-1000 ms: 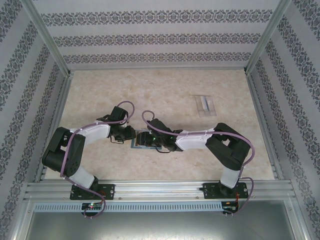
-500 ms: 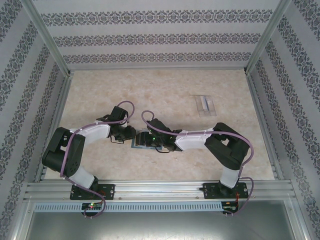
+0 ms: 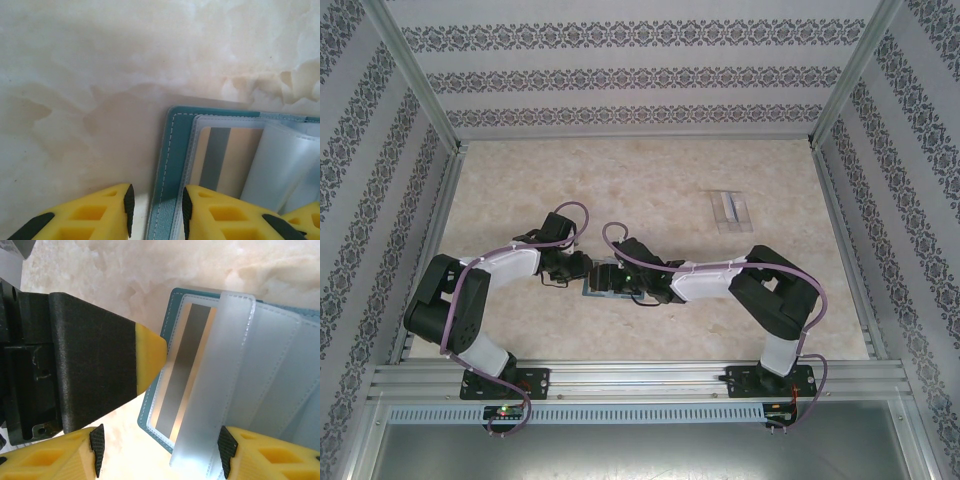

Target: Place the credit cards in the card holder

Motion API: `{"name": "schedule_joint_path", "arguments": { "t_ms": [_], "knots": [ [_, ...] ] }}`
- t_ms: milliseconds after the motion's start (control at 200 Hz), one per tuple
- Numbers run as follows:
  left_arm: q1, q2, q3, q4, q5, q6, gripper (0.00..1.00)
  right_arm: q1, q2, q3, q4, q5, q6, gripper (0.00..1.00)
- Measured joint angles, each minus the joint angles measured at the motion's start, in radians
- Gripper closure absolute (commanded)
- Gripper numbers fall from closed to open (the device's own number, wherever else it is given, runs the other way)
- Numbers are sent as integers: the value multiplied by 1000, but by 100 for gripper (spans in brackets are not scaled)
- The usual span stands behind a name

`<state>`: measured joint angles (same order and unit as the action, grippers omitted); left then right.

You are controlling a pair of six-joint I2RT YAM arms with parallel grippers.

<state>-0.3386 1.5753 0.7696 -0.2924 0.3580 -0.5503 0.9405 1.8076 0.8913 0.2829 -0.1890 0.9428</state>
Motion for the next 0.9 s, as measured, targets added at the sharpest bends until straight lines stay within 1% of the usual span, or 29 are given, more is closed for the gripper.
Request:
{"name": "schedule_joint_path", "arguments": {
  "t_ms": [45,410,450,505,899],
  "knots": [
    [0,0,0,0,0,0,67,0,0,-3,9,0,0,30],
    [0,0,0,0,0,0,67,0,-7,-50,101,-11,1,28],
    [0,0,0,0,0,0,67,0,-7,-51,112,-15,1,22],
    [0,0,-1,1,1,0,67,0,-7,-57,128,-19,5,21],
    [0,0,-2,2,2,0,67,-2,-6,-93,215,-44,21,22]
  ]
}}
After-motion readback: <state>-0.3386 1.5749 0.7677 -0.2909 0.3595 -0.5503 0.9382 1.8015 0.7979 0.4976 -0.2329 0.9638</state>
